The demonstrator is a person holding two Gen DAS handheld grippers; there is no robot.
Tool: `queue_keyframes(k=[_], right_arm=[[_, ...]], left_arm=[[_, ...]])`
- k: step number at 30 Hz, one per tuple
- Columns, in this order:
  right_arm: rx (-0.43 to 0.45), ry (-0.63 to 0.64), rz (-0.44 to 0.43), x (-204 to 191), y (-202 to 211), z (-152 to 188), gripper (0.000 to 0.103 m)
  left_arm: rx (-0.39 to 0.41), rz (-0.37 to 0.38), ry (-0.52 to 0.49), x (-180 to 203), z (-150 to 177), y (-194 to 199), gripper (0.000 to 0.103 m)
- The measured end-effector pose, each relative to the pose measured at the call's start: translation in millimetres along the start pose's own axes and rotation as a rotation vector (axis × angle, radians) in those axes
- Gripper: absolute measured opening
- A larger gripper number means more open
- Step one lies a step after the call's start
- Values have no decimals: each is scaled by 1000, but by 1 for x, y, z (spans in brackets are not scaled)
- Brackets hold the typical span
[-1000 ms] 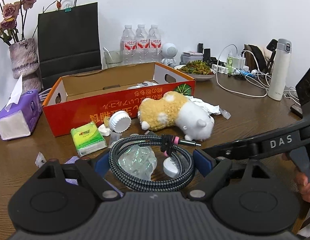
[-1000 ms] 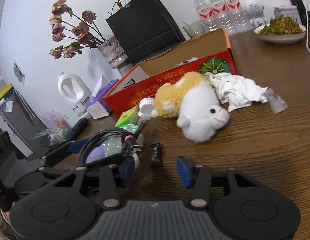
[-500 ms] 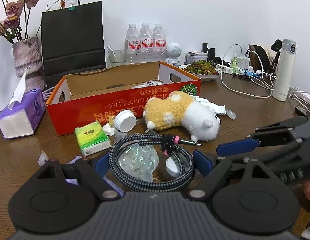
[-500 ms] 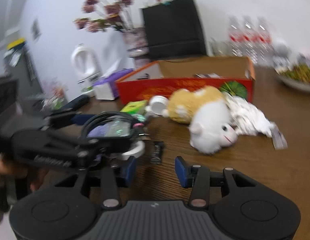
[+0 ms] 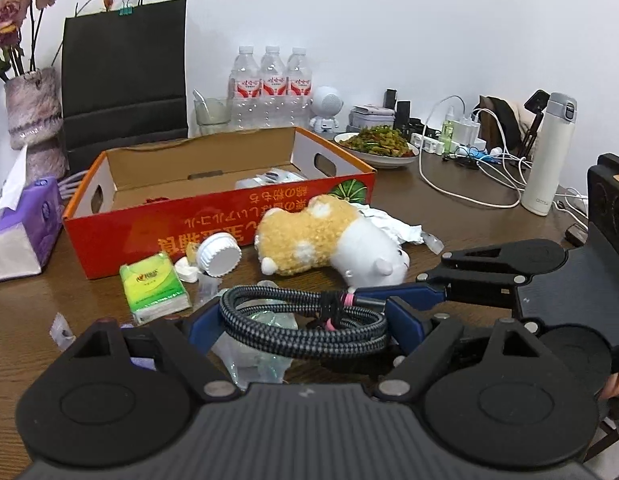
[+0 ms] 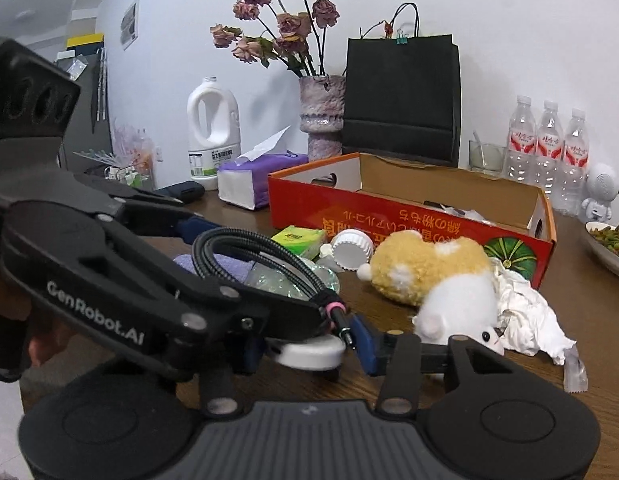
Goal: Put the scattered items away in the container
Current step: 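Carry the cable coil and white lid into the box and open both grippers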
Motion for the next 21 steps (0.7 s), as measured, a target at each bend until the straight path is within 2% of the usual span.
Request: queue_keyframes(k=[3,9,15,21], right_arm=[[-20,-21,3,4,-1,2,39],[-40,-24,72,10,-2,7,39],[-5,-47,107,17,9,4,39],[54,-36,129,14,23,-11,39]], left_arm=[[12,-14,4,-1,2,1,86],[57,-46,16,-6,8,10,85],[141,-70,24,-13,4,32,85],[175,-77,34,-15,-1,36,84]])
Point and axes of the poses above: each gripper's, at about its wrist camera, not at the fingertips, and y roughly against the way its jaws point, x to its right, z to its underside, the point moved 1 cm from there along -y, roughly the way its jaws point, and after that the axes turned 14 degrees about -x, right-handed, at the moved point
